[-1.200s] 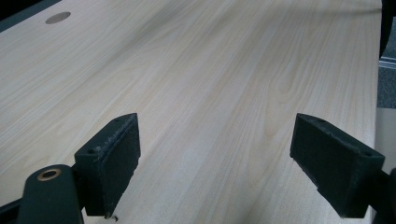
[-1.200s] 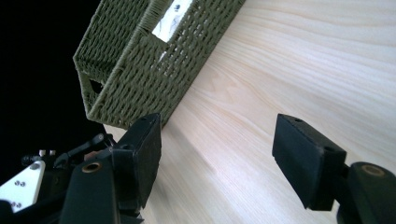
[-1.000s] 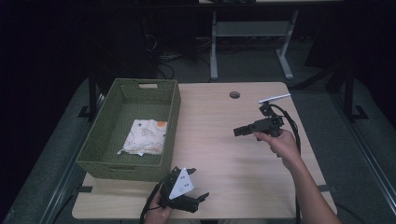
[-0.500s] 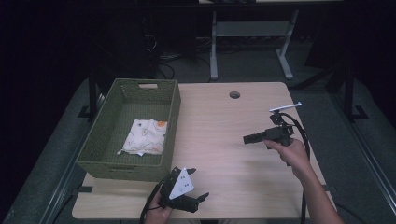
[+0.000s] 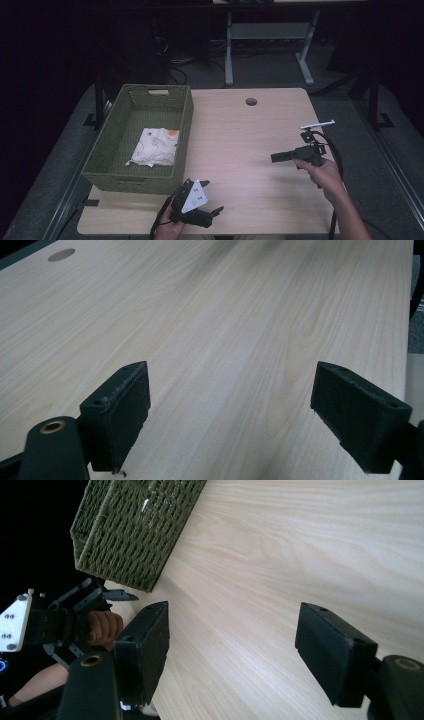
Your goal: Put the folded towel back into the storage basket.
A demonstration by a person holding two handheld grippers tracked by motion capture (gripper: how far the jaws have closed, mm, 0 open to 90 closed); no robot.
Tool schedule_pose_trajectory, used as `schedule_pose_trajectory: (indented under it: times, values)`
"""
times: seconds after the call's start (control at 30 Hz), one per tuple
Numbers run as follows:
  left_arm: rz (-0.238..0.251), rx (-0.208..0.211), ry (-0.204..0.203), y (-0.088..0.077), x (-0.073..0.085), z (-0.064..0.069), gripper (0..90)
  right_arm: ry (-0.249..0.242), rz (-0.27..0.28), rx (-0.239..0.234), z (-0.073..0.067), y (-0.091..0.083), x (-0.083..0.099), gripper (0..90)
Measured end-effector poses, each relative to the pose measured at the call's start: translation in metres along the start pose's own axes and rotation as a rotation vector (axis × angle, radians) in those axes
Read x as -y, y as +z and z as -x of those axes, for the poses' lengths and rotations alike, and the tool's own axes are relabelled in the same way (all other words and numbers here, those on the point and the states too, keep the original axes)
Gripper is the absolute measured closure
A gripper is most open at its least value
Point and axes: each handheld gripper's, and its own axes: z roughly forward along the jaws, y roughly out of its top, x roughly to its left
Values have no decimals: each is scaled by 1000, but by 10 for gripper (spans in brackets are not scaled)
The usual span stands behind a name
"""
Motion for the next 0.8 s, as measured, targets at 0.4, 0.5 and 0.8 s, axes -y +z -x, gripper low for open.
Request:
schedule_pose_trajectory:
  times: [0.4, 0.5, 0.8]
  values:
    - [-7, -12, -12, 1, 1, -1, 161, 4, 6, -3, 10, -8, 22, 278]
    - [-8, -14, -13, 1, 1, -1, 161, 5, 3, -7, 12, -11, 28, 278]
    - [-7, -14, -16, 2, 1, -1, 161, 16, 20, -13, 18, -19, 48, 278]
